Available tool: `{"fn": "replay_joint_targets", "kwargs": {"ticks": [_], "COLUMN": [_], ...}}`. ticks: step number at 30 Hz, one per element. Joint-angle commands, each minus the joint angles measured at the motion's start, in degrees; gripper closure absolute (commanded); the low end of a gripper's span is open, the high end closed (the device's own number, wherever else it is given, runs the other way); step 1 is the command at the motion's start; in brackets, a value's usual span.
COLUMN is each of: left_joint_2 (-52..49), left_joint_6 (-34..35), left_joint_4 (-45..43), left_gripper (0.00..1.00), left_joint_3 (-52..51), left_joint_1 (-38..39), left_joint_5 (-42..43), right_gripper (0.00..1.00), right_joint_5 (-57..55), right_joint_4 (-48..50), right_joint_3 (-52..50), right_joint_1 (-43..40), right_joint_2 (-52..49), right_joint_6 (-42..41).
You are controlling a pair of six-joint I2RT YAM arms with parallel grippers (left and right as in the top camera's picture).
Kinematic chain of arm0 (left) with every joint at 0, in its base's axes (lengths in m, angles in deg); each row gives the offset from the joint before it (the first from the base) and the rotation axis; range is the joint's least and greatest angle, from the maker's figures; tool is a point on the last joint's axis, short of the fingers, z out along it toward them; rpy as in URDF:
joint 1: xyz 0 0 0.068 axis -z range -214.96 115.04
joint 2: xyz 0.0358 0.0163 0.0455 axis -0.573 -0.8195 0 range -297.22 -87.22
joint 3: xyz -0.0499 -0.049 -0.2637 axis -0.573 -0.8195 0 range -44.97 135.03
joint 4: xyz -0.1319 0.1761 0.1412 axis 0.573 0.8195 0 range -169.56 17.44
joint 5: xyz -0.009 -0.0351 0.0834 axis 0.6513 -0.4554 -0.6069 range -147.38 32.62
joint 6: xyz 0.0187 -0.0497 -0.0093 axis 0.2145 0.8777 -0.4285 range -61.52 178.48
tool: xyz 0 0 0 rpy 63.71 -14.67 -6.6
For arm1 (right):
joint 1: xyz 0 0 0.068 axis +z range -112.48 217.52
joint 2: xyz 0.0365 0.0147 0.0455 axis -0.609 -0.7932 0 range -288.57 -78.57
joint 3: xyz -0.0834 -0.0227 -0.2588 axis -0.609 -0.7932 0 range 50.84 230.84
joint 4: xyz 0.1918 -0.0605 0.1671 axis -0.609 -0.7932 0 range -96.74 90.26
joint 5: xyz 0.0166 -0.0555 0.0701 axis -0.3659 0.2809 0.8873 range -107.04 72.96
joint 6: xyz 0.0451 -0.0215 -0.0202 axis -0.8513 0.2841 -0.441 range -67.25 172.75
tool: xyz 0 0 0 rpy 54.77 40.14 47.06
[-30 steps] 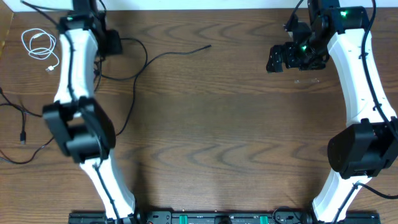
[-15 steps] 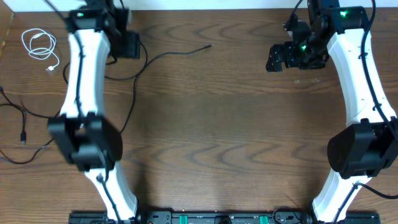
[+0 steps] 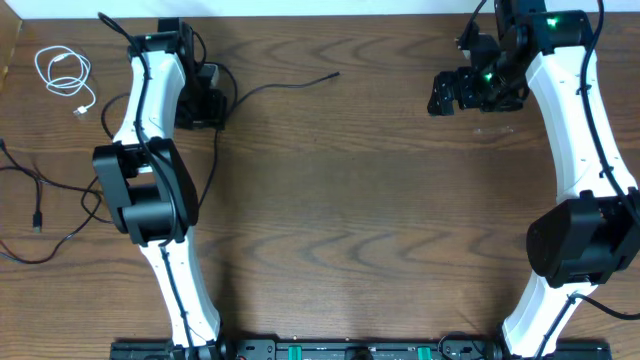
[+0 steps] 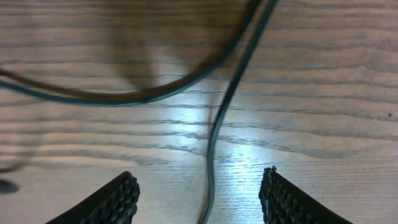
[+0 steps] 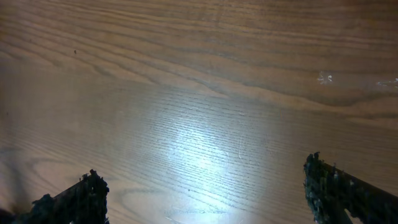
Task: Untangle cables
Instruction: 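Drag the black cable toward the back left with the left gripper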
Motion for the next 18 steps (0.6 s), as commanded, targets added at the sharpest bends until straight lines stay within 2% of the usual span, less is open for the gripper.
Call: {"fn": "replay_joint_targets", "kwargs": {"ticks": [1, 10, 18], "left_joint_2": [-1.5, -1.7, -1.7], "left_joint_6": [-2.4, -2.3, -1.9], "left_joint_4": [0.2, -6.2, -8.8], "left_gripper": [0.36, 0.40, 0.61], "left_joint_3": [-1.1, -6.6, -9.6], "left_joint_1": [0.1, -0.1, -0.1], "left_joint_5": [2.1, 2.0, 2.0], "right_gripper": [0.01, 0.01, 0.01], "right_joint_5": [0.6, 0.6, 0.6], "right_joint_4": [-0.2, -0.2, -0.2], "right_joint_3": [-0.4, -0.4, -0.4], "right_joint_1": [0.3, 0.3, 0.3], "right_joint_2": [0.4, 0.4, 0.4], "right_joint_6": [0.7, 0.7, 0.7]}}
